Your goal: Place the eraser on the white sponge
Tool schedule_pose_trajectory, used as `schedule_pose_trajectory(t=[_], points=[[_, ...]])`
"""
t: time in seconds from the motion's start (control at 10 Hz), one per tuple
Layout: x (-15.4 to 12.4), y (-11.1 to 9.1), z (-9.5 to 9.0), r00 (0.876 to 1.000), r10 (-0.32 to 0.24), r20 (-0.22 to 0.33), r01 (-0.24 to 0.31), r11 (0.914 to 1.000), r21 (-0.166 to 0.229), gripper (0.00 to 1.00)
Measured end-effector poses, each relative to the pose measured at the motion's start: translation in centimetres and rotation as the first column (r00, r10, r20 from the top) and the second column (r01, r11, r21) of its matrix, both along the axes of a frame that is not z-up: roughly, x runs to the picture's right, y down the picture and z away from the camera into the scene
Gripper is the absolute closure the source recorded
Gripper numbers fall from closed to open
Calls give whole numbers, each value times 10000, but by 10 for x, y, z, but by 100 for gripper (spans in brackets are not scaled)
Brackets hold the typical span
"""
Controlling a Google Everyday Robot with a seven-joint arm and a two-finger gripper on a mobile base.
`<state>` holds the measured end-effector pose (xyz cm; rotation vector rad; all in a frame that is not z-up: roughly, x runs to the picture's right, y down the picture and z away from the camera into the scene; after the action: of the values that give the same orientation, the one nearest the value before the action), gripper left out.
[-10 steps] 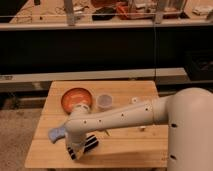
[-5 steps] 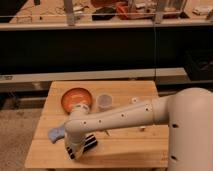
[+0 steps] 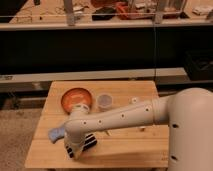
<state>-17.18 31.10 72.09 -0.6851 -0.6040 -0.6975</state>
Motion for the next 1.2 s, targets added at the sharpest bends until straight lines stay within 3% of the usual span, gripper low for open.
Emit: schedule_pose_trajectory(t=[0.1,0.4,0.5,0.6,0.8,1.2], points=[[0,-2,-1,10000,12,-1,-12,10000,34,21],[-3,-10,-2,10000,72,37,-72,9999,126,42],[-3,-12,-3,9999,88,48,-88,9998,157,42],[-3,-14,-3,9999,92,53,-93,9998,183,39],[-4,-16,-2,9999,108,75,-109,9998,158,22],[-2,-6,21,9996,245,107,-247,9996,113,20]])
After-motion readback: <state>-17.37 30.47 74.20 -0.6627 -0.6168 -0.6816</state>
